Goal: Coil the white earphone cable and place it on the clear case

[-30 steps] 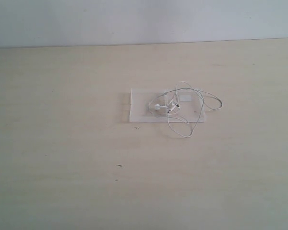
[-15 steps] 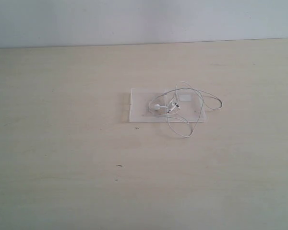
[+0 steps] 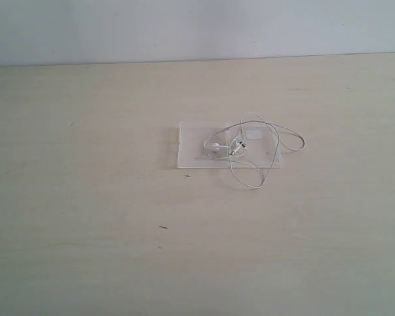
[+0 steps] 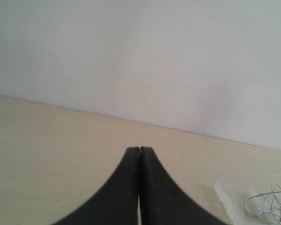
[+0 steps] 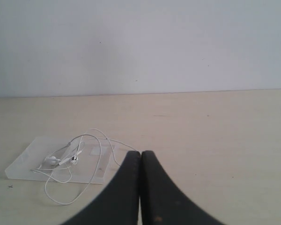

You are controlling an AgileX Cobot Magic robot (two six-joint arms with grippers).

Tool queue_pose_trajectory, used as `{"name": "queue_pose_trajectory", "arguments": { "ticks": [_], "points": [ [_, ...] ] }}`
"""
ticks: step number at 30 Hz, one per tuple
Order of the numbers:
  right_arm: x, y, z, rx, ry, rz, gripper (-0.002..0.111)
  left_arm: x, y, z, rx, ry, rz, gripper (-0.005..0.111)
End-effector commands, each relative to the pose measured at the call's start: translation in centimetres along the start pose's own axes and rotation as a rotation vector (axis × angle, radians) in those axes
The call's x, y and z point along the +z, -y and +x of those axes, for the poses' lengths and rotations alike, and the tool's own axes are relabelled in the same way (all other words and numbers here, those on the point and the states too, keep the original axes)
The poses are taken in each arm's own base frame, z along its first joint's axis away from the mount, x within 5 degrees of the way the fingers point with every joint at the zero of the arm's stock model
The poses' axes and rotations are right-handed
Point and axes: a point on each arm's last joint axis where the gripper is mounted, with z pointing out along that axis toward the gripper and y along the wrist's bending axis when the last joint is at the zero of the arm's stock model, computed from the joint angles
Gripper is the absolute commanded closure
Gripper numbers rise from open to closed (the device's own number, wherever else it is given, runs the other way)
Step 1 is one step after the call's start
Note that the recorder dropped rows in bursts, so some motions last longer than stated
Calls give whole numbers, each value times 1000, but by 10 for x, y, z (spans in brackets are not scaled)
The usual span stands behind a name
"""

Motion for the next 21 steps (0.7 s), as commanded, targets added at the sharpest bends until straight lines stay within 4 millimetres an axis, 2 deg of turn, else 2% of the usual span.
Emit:
{"name": "queue_pose_trajectory", "arguments": {
  "ticks": [1, 21],
  "points": [
    [0, 1, 1, -10, 4, 7, 108, -1, 0, 0, -5, 2, -1, 107],
    [0, 1, 1, -10, 4, 7, 108, -1, 0, 0, -5, 2, -1, 107]
  ]
}}
